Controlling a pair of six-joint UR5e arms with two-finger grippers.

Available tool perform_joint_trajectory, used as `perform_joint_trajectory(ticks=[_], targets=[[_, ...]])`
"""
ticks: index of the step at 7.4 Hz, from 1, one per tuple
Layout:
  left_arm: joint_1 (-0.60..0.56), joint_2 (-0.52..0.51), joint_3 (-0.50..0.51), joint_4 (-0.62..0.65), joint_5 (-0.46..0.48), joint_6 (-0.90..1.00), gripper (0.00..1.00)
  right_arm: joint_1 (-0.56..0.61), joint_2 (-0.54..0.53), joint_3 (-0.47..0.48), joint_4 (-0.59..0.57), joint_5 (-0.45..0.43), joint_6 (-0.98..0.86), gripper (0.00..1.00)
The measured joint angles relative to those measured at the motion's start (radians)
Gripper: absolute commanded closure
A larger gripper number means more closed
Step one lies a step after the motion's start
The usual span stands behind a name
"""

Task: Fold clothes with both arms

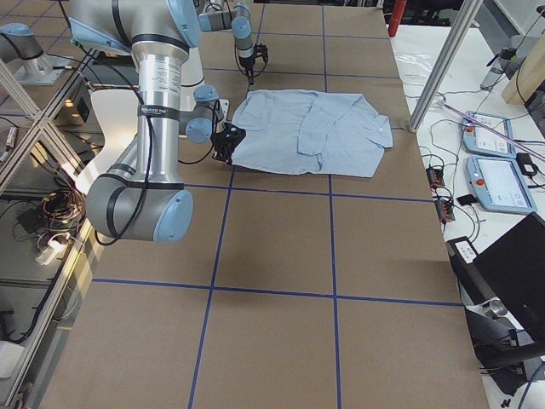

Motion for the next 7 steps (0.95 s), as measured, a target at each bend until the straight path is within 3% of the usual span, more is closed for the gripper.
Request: perform_joint_trajectory(ticks=[4,7], targets=[[0.01,-0.018,0.0,-0.01,-0.027,0.005,0.37,0.001,0.0,0.0,0.0,0.0,0.0,1.0],[0.021,-0.061,0.064,-0.017,-0.025,0.011,0.41,0.002,-0.001,0.0,0.0,-0.002,0.0,1.0]])
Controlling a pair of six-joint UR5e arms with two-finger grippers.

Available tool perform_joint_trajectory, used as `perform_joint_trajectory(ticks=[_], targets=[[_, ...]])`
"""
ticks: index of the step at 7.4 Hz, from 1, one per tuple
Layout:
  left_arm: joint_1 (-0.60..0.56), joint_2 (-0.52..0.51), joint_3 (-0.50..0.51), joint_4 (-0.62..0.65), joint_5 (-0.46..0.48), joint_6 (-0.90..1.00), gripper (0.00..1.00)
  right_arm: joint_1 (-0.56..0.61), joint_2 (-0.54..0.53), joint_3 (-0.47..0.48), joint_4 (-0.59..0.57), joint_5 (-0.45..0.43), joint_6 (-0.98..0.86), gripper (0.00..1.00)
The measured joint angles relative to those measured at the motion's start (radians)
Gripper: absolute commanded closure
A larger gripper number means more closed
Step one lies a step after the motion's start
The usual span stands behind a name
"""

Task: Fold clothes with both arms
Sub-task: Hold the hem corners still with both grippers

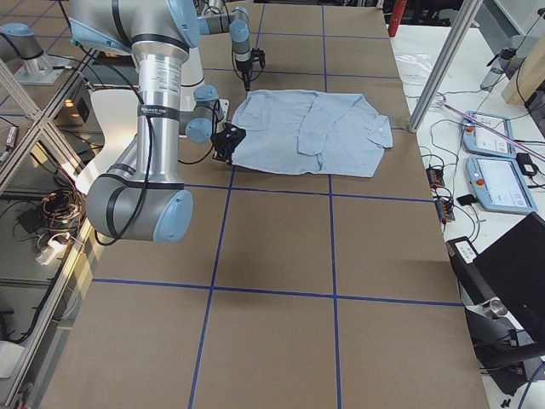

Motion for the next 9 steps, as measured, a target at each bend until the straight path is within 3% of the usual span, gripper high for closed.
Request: perform_joint_trajectory(ticks=[9], targets=[[-0.019,-0.014,0.038,-0.015,0.01,0.076,0.43,0.0,0.0,0.0,0.0,-0.003,0.0,1.0]])
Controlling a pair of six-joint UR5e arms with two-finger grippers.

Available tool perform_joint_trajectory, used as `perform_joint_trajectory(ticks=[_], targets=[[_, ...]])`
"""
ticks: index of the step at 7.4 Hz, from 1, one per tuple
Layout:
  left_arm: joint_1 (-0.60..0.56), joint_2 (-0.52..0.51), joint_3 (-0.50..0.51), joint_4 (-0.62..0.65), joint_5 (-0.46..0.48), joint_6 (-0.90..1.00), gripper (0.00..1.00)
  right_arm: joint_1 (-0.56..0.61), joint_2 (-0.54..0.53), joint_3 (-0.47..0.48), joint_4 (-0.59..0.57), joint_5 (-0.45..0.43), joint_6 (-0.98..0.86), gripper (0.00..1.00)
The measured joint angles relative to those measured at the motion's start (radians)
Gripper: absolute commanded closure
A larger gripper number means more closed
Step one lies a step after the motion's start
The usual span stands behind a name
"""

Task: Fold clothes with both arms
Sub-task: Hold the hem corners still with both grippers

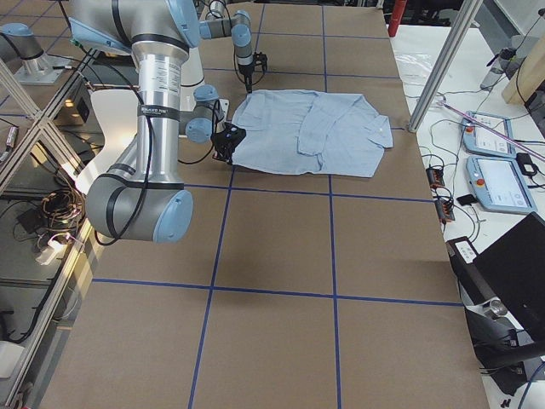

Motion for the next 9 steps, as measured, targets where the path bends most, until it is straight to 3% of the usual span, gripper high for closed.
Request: perform_joint_trajectory(ticks=[1,2,3,4,9], targets=[[0.0,0.0,0.014,-0.018,-0.001,0.004,0.43,0.0,0.0,0.0,0.0,0.0,0.0,1.0],[-0.001,0.0,0.023,-0.033,-0.001,0.005,0.54,-0.001,0.0,-0.001,0.0,0.0,0.0,1.0],[-0.001,0.0,0.026,-0.04,-0.002,0.005,0.95,-0.001,0.001,-0.001,0.0,0.0,0.0,1.0],[-0.002,-0.001,0.024,-0.042,-0.005,0.006,1.0,-0.001,0.001,-0.001,-0.001,0.0,0.0,1.0],[-0.014,0.003,0.006,-0.041,-0.01,0.003,1.0,-0.001,0.0,-0.001,0.0,0.0,0.0,1.0]])
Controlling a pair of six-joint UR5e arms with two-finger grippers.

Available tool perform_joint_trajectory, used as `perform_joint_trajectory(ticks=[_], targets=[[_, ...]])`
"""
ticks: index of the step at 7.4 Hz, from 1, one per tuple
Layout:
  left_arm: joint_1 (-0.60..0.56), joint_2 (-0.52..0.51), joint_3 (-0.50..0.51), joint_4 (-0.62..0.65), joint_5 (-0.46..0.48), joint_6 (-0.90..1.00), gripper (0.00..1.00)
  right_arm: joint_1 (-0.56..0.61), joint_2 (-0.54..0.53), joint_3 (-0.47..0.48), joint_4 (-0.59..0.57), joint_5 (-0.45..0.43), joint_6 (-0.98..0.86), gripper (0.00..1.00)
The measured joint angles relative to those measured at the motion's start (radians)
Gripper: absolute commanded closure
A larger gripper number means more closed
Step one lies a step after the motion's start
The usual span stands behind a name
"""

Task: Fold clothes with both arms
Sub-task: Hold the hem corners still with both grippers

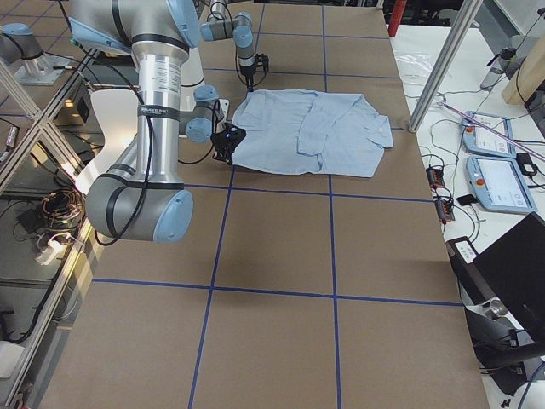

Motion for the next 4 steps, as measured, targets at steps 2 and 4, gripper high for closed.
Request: perform_joint_trajectory(ticks=[2,4], targets=[[-0.002,0.0,-0.003,-0.002,0.002,-0.003,0.59,0.0,0.0,0.0,0.0,0.0,0.0,1.0],[-0.005,0.008,-0.002,-0.06,0.002,-0.027,0.56,0.0,0.0,0.0,0.0,0.0,0.0,1.0]])
